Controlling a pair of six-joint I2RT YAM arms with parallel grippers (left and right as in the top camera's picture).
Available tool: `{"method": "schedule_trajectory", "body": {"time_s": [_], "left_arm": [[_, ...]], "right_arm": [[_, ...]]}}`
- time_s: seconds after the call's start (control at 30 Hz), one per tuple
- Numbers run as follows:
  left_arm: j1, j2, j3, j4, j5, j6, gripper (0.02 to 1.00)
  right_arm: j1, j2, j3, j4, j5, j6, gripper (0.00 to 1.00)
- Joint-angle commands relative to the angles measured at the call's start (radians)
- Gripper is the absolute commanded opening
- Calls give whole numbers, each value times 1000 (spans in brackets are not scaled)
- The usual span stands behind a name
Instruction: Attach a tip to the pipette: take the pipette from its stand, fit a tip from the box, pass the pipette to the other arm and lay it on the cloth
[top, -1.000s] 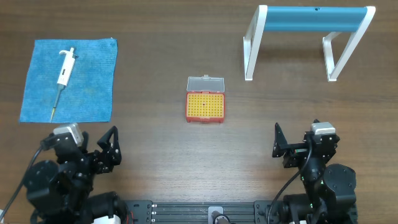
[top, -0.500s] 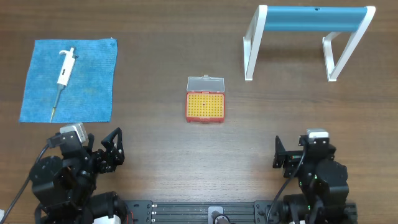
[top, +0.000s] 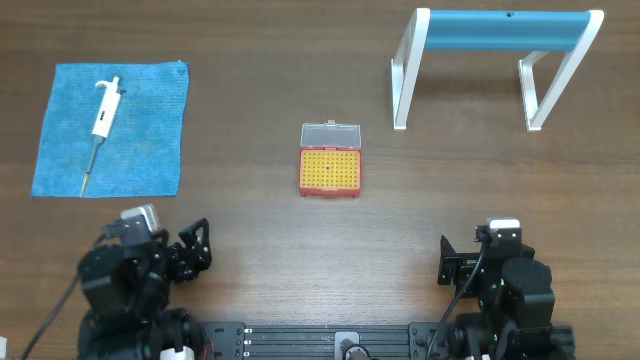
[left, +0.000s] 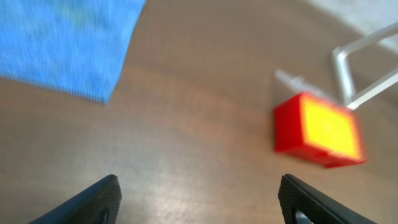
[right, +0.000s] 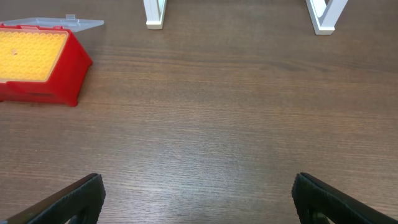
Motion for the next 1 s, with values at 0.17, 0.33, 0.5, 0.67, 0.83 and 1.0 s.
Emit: {"method": "schedule_trajectory", "body": {"time_s": [0.17, 0.33, 0.5, 0.67, 0.83, 1.0], "left_arm": [[-134, -59, -163, 88, -53, -8, 996], [-134, -59, -203, 219, -109, -9, 998], [-134, -88, -281, 640, -74, -9, 998], [-134, -220, -431, 840, -73, -9, 996], [-134, -239, -439, 845, -116, -1, 998], [-134, -239, -439, 849, -112, 14, 996]], "right_arm": [[-4, -5, -4, 0, 12, -18, 974], [-4, -5, -4, 0, 12, -17, 974], [-4, -5, -4, 0, 12, -18, 974], [-4, -5, -4, 0, 12, -17, 974], [-4, -5, -4, 0, 12, -18, 974], [-4, -5, -4, 0, 12, -17, 974]]}}
